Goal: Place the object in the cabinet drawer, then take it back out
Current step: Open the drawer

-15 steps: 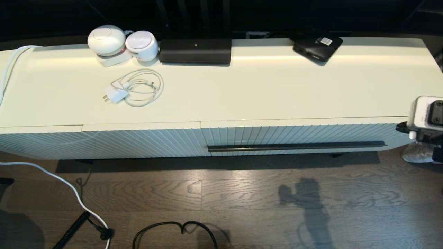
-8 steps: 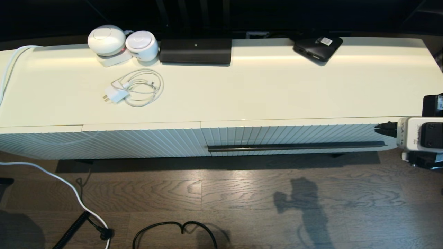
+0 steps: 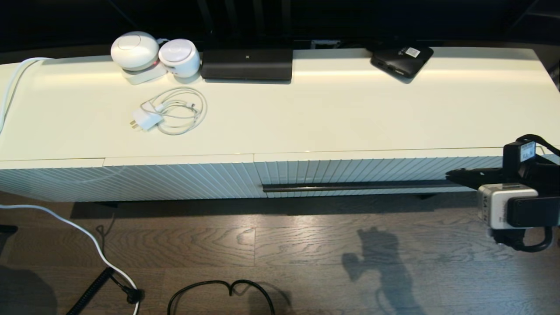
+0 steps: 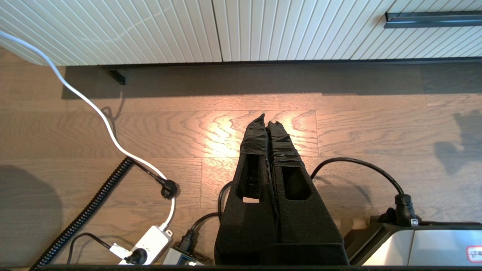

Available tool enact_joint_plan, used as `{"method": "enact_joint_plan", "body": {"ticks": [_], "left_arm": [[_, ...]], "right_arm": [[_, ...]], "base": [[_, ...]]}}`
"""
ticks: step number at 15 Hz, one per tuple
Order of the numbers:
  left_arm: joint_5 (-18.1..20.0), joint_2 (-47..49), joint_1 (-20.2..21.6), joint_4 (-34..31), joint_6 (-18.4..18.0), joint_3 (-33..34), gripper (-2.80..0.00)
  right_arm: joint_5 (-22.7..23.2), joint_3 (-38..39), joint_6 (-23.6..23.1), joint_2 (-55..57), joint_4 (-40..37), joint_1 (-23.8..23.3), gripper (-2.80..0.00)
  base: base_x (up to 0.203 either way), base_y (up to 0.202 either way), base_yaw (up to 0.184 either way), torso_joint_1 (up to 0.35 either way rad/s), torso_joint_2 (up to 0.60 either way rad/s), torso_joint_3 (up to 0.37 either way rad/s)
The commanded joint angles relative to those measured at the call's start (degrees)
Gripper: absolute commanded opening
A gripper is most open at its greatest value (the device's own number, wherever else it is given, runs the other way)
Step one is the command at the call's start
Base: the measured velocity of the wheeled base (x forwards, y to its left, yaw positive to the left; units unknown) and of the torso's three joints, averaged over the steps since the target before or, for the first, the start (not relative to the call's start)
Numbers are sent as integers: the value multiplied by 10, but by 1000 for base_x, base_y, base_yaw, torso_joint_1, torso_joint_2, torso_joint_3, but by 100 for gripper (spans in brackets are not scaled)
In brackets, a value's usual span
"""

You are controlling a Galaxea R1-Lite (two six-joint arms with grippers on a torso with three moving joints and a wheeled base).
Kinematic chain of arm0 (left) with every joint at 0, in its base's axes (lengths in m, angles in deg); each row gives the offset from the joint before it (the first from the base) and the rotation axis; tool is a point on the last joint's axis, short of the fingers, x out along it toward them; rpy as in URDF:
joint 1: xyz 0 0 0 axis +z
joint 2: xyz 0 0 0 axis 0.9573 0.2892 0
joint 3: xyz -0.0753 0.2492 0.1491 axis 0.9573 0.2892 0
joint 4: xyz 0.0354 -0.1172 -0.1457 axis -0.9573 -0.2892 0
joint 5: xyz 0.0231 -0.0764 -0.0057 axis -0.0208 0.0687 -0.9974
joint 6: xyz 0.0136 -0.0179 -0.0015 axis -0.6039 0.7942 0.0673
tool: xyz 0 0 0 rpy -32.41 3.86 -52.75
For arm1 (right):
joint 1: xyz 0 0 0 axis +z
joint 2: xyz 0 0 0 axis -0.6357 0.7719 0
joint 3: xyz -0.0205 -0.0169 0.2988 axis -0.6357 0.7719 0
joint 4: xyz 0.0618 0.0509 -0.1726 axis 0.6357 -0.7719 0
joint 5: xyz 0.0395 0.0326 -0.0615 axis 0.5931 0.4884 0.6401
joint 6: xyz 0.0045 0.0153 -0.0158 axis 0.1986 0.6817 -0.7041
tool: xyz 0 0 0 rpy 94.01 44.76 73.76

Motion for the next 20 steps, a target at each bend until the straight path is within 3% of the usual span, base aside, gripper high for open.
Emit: {"method": "enact_joint_plan", "body": {"ticks": [1,3,8,9,13,20], "left_arm": [[0,-1,0,0,0,0,-280],[0,-1,0,0,0,0,-280],[0,-1,0,0,-1,0,-280],[0,-1,0,0,0,1,-280],[0,-1,0,0,-1,0,-280],[0,-1,0,0,0,0,-280]], "right_arm": [[-48,20,-2,7,14,28,-280],[-94,32,1,-11,0,43,-280],[-119,53,24,-9,-49,43,-280],[-120,59,33,-8,-49,43,0],[-127,93,85,9,-51,40,0],[-112,60,91,62,-97,41,0]], "base": [[0,0,0,0,0,0],[0,0,0,0,0,0],[0,0,0,0,0,0],[0,0,0,0,0,0],[0,0,0,0,0,0],[0,0,0,0,0,0]]}}
